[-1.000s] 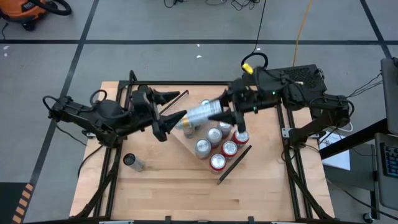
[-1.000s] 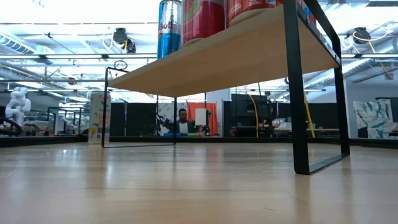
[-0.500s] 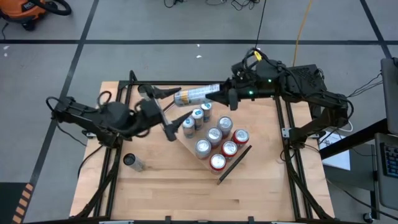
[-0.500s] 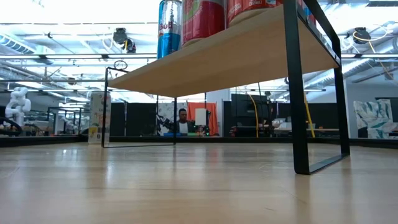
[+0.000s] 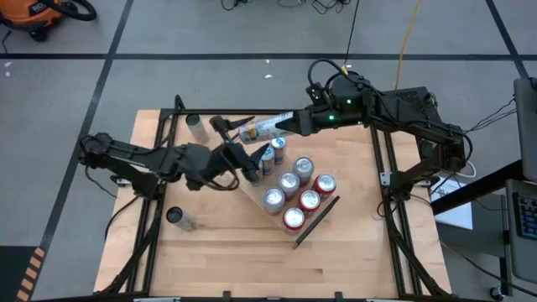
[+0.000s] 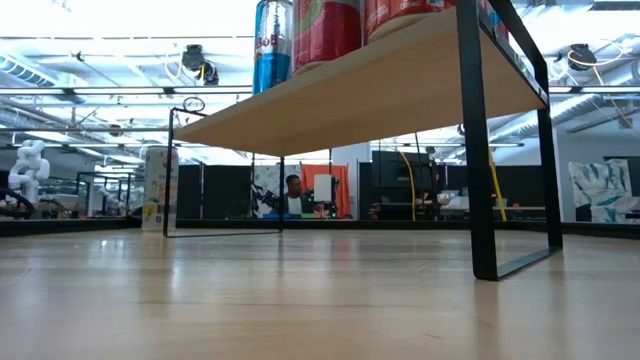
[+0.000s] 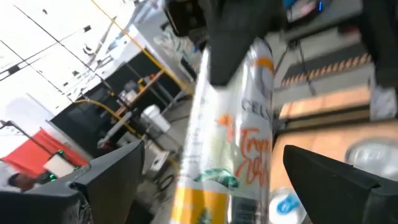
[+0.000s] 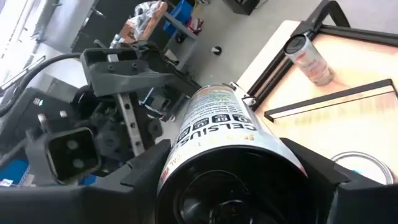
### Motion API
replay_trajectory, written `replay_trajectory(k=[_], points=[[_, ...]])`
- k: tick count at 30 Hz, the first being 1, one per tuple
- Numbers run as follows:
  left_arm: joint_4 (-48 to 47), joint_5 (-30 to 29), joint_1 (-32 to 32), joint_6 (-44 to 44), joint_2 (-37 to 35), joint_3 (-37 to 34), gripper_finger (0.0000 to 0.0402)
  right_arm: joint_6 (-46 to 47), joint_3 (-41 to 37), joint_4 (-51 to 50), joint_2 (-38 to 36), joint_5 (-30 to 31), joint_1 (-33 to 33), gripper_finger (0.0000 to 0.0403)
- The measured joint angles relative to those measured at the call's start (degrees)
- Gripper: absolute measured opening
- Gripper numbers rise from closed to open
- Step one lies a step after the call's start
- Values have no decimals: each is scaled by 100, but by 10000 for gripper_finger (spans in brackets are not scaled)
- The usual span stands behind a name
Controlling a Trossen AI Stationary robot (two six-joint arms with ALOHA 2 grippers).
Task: Place canned beverage on shelf
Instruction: Put the bottom right white yellow soda can on the shelf
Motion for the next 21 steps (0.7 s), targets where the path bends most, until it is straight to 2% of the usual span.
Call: replay_trajectory(k=[11,21], points=[[-807,-102,334,-3,91,-4,382,199,0,-2,43,-330,-107,238],[-901,-123,329,-6,93,-4,298,199,0,2,43,-324,-144,238]])
